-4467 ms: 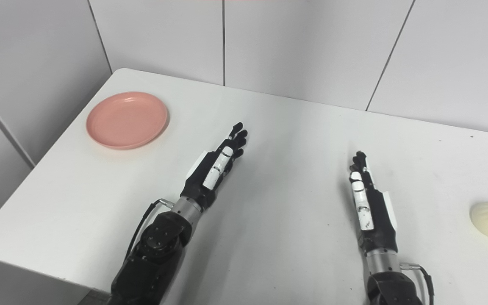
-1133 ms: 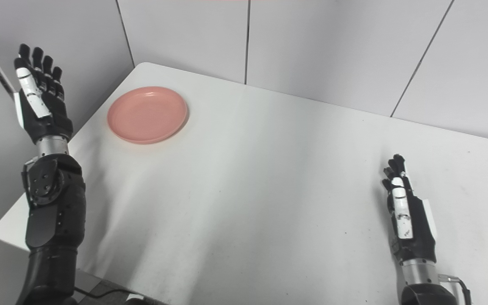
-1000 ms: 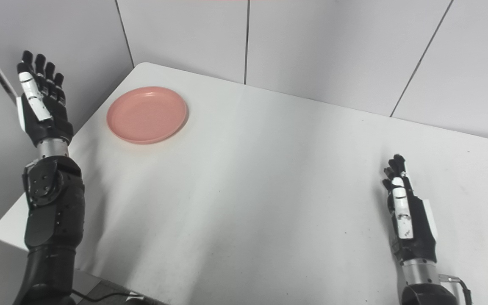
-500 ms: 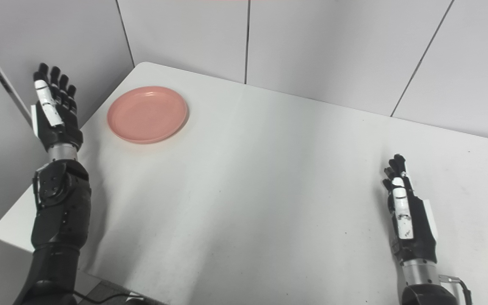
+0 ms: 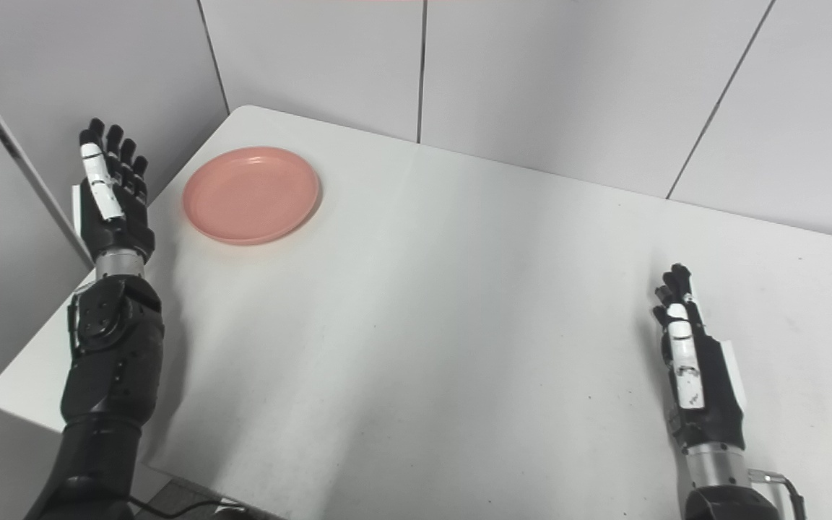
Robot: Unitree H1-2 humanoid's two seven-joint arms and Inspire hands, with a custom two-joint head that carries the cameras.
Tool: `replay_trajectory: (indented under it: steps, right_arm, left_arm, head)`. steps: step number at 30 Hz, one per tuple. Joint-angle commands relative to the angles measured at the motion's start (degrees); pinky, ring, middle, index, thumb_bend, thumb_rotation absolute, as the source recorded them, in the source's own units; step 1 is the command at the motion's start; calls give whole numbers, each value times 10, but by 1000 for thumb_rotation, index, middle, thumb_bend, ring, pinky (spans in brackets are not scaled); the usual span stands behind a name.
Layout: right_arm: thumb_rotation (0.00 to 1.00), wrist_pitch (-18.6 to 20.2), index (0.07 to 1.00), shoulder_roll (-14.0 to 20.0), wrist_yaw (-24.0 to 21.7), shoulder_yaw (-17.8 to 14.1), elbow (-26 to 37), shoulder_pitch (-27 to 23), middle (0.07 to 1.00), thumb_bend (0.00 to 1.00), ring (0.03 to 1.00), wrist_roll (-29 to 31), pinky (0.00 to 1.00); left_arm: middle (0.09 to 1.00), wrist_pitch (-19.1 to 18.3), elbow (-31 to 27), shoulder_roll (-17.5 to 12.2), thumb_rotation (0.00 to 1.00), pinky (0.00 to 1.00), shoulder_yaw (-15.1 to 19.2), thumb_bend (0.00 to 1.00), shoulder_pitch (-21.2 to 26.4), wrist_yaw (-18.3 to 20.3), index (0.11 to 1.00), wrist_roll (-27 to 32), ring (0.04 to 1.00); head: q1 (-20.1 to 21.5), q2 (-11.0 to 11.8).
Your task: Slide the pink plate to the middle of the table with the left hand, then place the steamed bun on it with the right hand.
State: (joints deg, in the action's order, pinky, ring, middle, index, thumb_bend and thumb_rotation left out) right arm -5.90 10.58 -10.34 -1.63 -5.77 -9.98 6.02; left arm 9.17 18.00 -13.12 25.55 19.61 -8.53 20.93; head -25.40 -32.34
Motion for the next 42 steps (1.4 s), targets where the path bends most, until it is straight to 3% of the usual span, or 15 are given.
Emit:
replay_trajectory:
  steps: [1,27,42]
  right_arm:
    - [1000,0,1000,-4,2,0,-5,17,1000,126,1000,2,1000]
    - [1000,-4,1000,-7,3,-2,-9,16,1000,112,1000,3,1000]
    - [1000,-2,1000,-8,6,-1,-7,16,1000,124,1000,-1,1000]
  left_arm:
    - [981,8,-1,-12,1000,1000,-2,560,25,-2,996,-8,997]
    - [988,-3,102,-11,1000,1000,-6,533,38,12,1000,2,1000]
    - [992,-3,158,7,1000,1000,-52,527,60,35,1000,-12,1000]
  head:
    - [1,0]
    - [3,1]
    - [7,-1]
